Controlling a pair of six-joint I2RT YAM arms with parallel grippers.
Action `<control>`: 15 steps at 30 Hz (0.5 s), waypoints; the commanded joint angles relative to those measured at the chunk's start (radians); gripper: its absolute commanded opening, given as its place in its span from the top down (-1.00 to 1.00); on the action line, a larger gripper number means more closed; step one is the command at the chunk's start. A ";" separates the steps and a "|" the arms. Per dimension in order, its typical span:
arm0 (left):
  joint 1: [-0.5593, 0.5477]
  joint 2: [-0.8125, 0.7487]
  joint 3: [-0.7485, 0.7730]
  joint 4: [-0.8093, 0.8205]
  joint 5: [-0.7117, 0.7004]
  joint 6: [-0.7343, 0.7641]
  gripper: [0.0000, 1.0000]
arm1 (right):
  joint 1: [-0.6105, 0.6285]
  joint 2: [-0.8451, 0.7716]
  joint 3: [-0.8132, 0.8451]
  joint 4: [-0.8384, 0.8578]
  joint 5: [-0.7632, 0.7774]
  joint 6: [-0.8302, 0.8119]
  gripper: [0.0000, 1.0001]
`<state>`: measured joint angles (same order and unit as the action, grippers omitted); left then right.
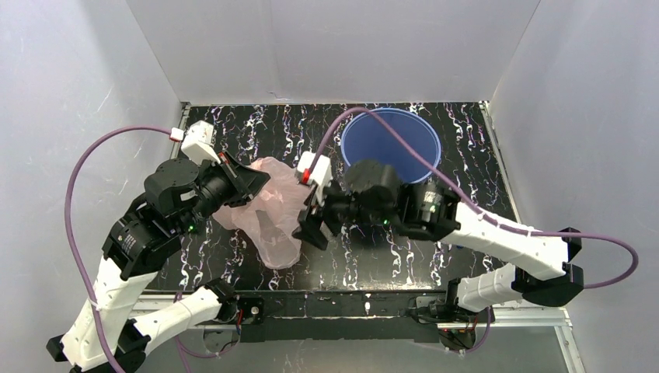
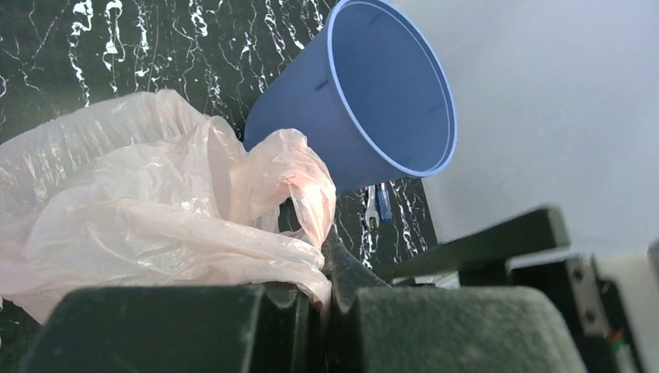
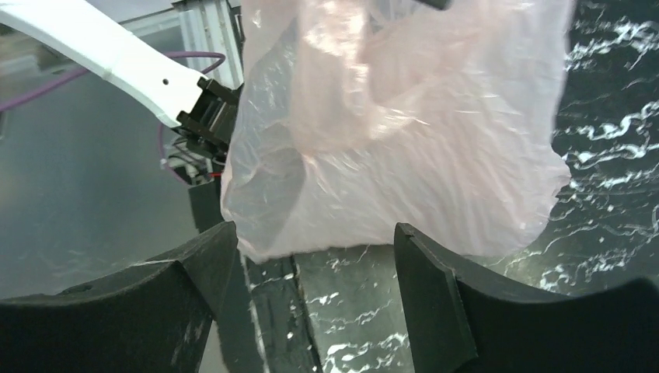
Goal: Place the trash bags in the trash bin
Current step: Place the trash bag in the trash bin.
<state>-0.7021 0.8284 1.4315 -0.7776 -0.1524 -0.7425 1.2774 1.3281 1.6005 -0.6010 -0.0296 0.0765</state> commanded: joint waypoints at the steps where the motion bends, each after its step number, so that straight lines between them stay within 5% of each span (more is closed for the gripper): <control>1: -0.002 0.018 0.050 -0.054 -0.060 -0.078 1.00 | 0.119 -0.053 -0.098 0.305 0.258 -0.122 -0.66; 10: -0.002 0.017 0.050 -0.077 -0.050 -0.180 1.00 | 0.193 -0.012 -0.190 0.657 0.526 -0.234 -0.46; 15: -0.002 0.003 0.026 -0.046 -0.036 -0.226 0.97 | 0.194 0.090 -0.102 0.575 0.441 -0.250 -0.31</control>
<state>-0.7025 0.8452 1.4528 -0.8383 -0.1829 -0.9146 1.4670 1.3441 1.4258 -0.0883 0.4179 -0.1375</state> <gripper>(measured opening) 0.009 0.667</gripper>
